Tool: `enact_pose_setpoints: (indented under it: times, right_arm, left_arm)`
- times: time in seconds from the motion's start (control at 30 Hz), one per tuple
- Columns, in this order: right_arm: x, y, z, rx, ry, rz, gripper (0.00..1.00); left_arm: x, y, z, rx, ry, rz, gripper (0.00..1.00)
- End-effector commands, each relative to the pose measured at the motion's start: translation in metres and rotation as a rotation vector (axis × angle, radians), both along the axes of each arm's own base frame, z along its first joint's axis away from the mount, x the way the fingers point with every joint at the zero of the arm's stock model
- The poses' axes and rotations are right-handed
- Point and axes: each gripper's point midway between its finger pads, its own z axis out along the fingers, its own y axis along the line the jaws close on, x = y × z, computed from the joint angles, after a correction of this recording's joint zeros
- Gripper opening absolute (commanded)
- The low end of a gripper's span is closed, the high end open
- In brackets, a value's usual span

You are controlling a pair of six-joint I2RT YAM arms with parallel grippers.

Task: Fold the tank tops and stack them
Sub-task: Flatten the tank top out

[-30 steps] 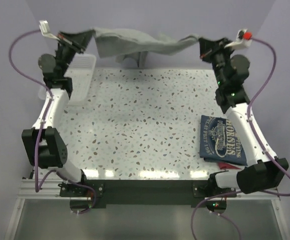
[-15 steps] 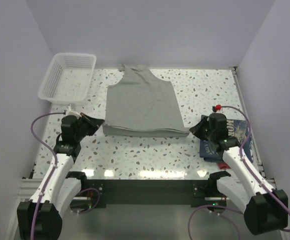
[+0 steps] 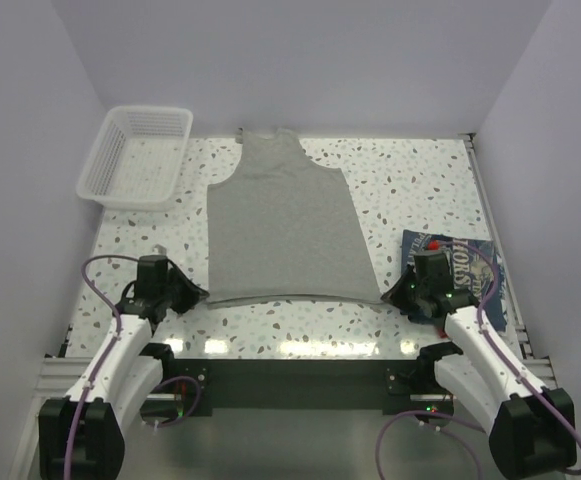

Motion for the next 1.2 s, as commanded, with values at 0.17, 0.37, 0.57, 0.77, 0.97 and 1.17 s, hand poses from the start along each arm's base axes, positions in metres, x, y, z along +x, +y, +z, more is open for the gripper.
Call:
enact_pose_setpoints:
  times: [0.17, 0.37, 0.57, 0.77, 0.97, 1.17]
  right_arm:
    - [-0.045, -0.005, -0.012, 0.006, 0.179, -0.041, 0.00]
    - [-0.065, -0.008, -0.012, -0.008, 0.281, -0.048, 0.00]
    - [-0.070, -0.016, -0.003, -0.066, 0.338, -0.042, 0.00]
    - [-0.054, -0.020, 0.021, -0.107, 0.325, -0.025, 0.00]
    - [-0.055, -0.020, 0.018, -0.121, 0.358, -0.010, 0.00]
    - [-0.045, -0.024, 0.032, -0.154, 0.356, -0.002, 0.00]
  left_arm:
    - [-0.037, -0.014, -0.005, -0.053, 0.084, -0.096, 0.00]
    - [-0.051, -0.007, 0.006, -0.013, 0.144, -0.079, 0.03]
    - [-0.066, -0.016, 0.002, -0.062, 0.206, -0.122, 0.07]
    - [-0.062, -0.024, 0.016, -0.095, 0.188, -0.175, 0.06]
    - [-0.055, -0.029, 0.034, -0.112, 0.174, -0.211, 0.05]
    - [-0.046, -0.036, 0.053, -0.141, 0.160, -0.249, 0.07]
